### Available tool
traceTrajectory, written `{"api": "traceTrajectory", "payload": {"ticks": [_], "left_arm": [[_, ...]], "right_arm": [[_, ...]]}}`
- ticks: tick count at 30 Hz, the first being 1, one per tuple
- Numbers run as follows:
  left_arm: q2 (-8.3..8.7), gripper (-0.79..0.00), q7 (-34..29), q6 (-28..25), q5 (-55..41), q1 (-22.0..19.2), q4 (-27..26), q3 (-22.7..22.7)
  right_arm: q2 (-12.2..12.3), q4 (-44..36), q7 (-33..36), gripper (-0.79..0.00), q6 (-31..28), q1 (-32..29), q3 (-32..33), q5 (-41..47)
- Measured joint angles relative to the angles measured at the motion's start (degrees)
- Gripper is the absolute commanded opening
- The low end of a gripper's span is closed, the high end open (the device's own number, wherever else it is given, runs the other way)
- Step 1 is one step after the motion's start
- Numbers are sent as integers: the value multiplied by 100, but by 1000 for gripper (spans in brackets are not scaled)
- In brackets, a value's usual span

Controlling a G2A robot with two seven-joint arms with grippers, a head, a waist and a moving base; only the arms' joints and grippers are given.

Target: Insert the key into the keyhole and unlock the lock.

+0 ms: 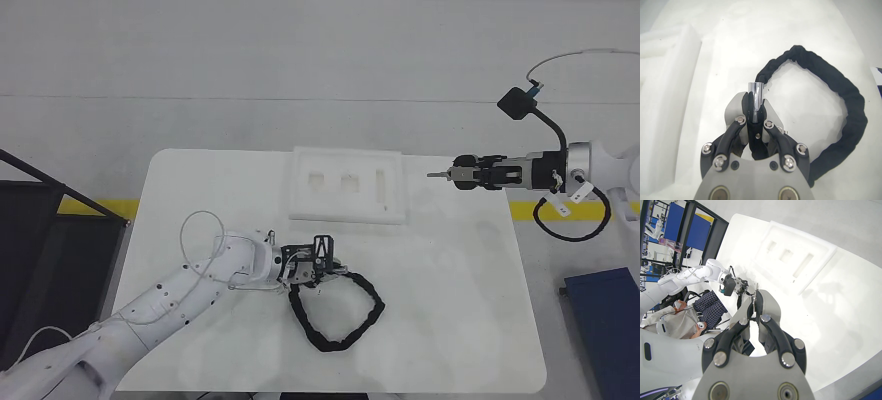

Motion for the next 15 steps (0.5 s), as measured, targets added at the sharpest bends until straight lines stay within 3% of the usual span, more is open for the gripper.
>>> {"api": "traceTrajectory", "payload": {"ticks": [7,13,15], "left_arm": [[231,-785,508,-222,84,275,-403,-581],[414,-785,1344,-440,390,503,-624,-1085],[446,-785,1698,-500,422,557,-658,-1226]], "right_arm": [[0,0,0,-785,0,0,0,0],[2,-147,-37,-785,53,-43,-53,22],[23,-390,294,-785,158,50,-130,-41]]}}
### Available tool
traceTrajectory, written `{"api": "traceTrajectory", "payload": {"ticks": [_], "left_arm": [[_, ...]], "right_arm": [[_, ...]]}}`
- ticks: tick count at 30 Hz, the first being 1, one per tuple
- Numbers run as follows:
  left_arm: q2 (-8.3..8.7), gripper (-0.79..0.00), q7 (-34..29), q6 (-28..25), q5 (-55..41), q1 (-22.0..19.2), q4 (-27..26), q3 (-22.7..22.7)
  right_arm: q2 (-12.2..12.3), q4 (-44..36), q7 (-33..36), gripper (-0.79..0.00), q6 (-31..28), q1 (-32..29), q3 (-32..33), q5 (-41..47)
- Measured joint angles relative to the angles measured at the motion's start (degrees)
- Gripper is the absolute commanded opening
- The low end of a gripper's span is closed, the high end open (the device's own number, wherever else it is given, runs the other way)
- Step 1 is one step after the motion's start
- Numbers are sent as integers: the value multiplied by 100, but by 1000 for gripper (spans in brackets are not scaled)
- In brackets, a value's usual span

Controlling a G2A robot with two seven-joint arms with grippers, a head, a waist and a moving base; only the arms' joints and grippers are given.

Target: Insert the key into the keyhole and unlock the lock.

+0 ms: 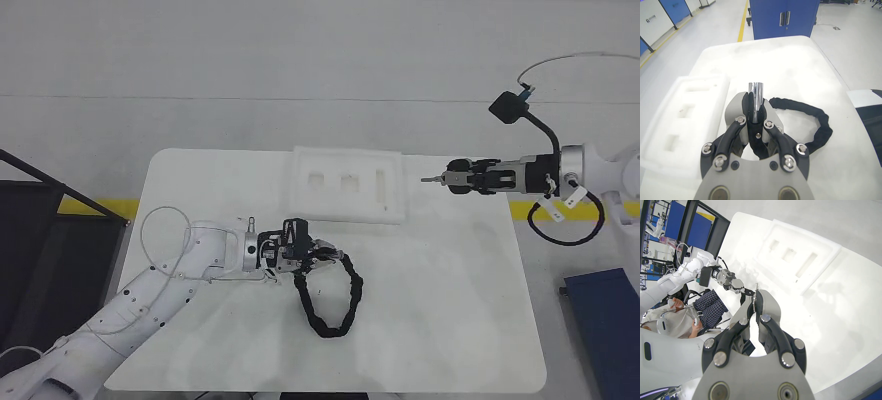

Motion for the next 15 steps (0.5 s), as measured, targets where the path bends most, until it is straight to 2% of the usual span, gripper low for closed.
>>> {"api": "traceTrajectory", "payload": {"ticks": [3,7,15], "left_arm": [[13,-785,426,-71,51,52,-32,-118],[-47,-785,867,-57,46,81,7,-103],[-387,-785,1720,175,88,-252,324,239]], "right_arm": [[39,-211,674,-785,219,244,-151,-228],[144,-491,705,-785,487,491,-546,-349],[371,-999,702,-785,1375,1151,-1074,215]]}}
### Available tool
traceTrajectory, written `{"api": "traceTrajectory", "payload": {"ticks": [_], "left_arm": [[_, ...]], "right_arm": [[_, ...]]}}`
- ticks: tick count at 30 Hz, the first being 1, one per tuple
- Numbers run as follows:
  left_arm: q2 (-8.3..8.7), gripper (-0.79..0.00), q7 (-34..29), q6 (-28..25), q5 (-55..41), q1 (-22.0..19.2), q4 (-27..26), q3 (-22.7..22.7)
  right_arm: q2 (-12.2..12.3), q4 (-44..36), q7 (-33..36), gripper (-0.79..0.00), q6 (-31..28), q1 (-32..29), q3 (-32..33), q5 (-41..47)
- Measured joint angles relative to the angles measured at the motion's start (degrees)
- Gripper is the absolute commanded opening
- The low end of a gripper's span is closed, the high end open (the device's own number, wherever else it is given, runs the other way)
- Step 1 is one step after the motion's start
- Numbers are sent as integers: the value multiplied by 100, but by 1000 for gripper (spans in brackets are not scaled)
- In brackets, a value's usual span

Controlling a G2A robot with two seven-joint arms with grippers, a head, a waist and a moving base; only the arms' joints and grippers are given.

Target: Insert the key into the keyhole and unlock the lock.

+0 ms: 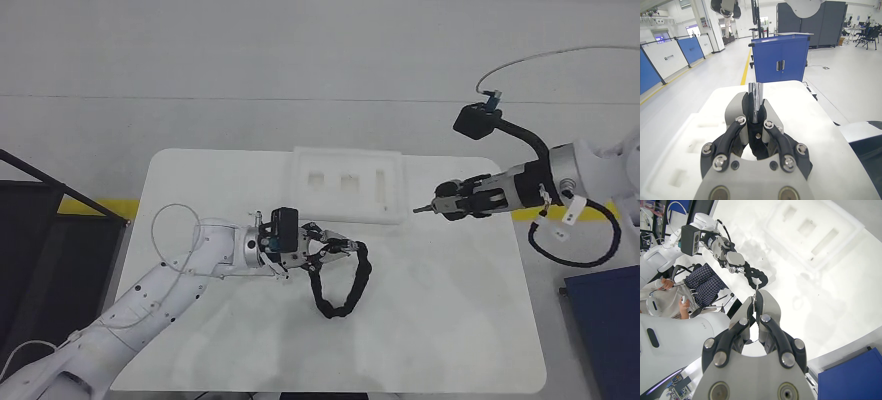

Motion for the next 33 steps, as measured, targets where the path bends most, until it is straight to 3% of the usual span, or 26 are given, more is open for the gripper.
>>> {"api": "traceTrajectory", "payload": {"ticks": [8,13,28,33], "left_arm": [[-396,-785,564,163,-86,-395,381,353],[-583,-785,788,138,-219,-522,604,486],[-587,-785,786,147,-224,-513,603,485],[-619,-785,671,394,-522,-251,448,369]], "right_arm": [[231,-198,0,-785,627,710,-703,551],[292,-149,0,-785,712,883,-881,760],[292,-188,-63,-785,713,835,-883,749],[321,-452,-8,-785,721,957,-1022,627]]}}
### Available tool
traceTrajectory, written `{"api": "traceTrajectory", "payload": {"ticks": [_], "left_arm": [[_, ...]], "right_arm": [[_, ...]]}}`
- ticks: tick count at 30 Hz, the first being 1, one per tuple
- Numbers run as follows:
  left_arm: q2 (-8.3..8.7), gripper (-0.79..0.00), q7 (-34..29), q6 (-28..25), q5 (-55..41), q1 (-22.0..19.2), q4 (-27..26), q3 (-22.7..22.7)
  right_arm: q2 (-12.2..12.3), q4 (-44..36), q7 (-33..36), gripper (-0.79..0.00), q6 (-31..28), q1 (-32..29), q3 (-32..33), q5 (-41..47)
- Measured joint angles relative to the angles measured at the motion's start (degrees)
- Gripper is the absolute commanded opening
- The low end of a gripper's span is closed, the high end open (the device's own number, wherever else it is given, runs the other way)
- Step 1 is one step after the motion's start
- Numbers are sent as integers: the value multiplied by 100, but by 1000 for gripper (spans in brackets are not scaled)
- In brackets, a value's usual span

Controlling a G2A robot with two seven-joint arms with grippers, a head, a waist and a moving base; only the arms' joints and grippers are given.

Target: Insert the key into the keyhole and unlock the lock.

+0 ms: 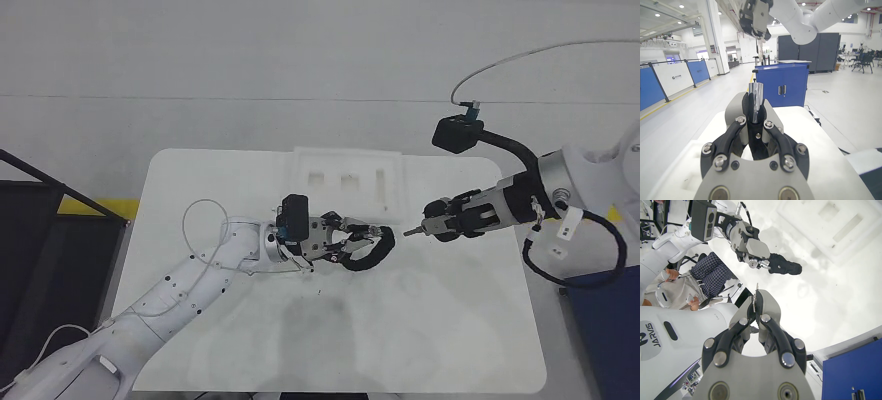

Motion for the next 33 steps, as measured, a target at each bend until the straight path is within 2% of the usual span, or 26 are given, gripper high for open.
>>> {"api": "traceTrajectory", "payload": {"ticks": [4,7,23,33], "left_arm": [[-63,-785,48,12,149,7,-99,-3],[-145,-785,318,15,327,-48,-75,58],[-808,-785,1360,391,765,-417,922,583],[-1028,-785,1534,451,872,-395,1165,627]], "right_arm": [[52,-33,-83,-785,80,233,-167,170],[120,-34,-132,-785,128,431,-354,293],[515,-293,-647,-785,643,1405,-1628,1222],[675,-290,-979,-785,975,1856,-2248,1400]]}}
